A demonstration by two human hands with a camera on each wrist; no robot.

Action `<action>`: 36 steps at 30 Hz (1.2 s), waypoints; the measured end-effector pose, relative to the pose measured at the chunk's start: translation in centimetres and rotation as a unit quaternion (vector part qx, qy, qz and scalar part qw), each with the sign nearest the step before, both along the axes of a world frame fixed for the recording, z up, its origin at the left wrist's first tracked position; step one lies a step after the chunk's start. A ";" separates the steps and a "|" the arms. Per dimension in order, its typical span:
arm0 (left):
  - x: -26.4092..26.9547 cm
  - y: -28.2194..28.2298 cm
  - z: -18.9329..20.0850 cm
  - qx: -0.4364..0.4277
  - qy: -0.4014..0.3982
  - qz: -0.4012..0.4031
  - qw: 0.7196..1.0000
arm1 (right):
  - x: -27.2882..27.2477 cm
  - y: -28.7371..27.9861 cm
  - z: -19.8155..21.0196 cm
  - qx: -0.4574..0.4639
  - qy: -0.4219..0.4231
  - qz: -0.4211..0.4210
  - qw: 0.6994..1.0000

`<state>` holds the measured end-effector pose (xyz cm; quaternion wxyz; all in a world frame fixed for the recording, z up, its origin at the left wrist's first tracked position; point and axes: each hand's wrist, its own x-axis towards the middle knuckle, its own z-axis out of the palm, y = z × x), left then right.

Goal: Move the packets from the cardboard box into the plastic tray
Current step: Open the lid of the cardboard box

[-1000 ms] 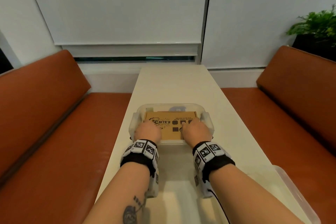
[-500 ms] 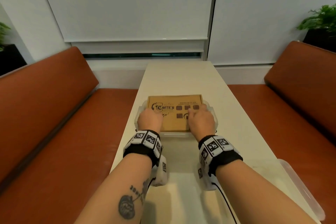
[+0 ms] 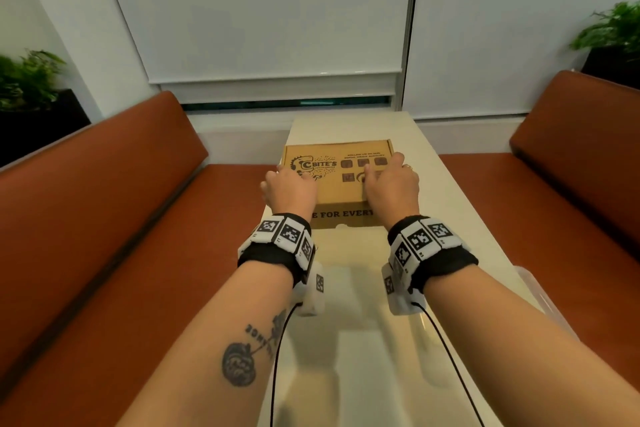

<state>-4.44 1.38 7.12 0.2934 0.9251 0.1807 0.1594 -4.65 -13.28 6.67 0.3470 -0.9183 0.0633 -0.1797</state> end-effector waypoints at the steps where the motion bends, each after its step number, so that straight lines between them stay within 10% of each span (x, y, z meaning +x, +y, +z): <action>1: -1.1 -0.1 0.0 0.001 0.004 0.000 1.000 | -1.0 0.0 0.2 0.003 0.003 0.000 1.000; 19: -14.5 1.8 -10.0 0.025 0.132 0.035 0.990 | -14.6 2.4 -8.2 -0.004 0.100 0.029 0.995; 36: -15.9 2.4 -17.7 0.009 0.163 0.004 0.987 | -16.1 1.9 -17.2 -0.029 0.205 0.065 0.976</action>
